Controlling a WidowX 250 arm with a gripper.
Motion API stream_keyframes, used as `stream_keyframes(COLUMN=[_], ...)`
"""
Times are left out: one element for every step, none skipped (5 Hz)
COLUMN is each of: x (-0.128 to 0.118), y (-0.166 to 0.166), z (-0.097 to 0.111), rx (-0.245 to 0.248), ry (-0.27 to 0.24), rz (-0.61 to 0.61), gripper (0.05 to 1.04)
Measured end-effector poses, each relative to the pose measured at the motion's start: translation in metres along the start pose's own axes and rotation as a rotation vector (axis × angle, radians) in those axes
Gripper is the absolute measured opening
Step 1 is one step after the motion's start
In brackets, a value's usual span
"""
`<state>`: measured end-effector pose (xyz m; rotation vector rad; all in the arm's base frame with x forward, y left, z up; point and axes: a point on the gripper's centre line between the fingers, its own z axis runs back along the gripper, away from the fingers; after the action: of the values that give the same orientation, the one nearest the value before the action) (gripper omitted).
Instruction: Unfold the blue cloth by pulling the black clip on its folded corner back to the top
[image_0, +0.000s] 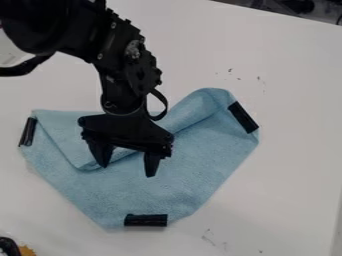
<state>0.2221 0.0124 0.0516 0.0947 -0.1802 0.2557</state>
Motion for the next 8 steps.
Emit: stream_keyframes(x=[-0.002,0.007,0.026,0.038,0.043,0.044,0.043,0.043], y=[-0.001,0.011,0.026,0.038,0.045,0.046,0.044,0.044], z=[-0.004,-0.014,-0.023,-0.027,-0.032,-0.037,-0.042,-0.045], rx=[0.0,-0.013,-0.02,-0.018,-0.024,-0.035,-0.043,-0.05], ry=[0.018,0.039,0.021,0.006,0.0,0.009,0.018,0.011], rz=[-0.004,-0.005,-0.009,-0.021,-0.017,-0.022,-0.03,-0.02], gripper=[1.001,1.0,1.0,1.001,1.001,1.001,0.962,0.683])
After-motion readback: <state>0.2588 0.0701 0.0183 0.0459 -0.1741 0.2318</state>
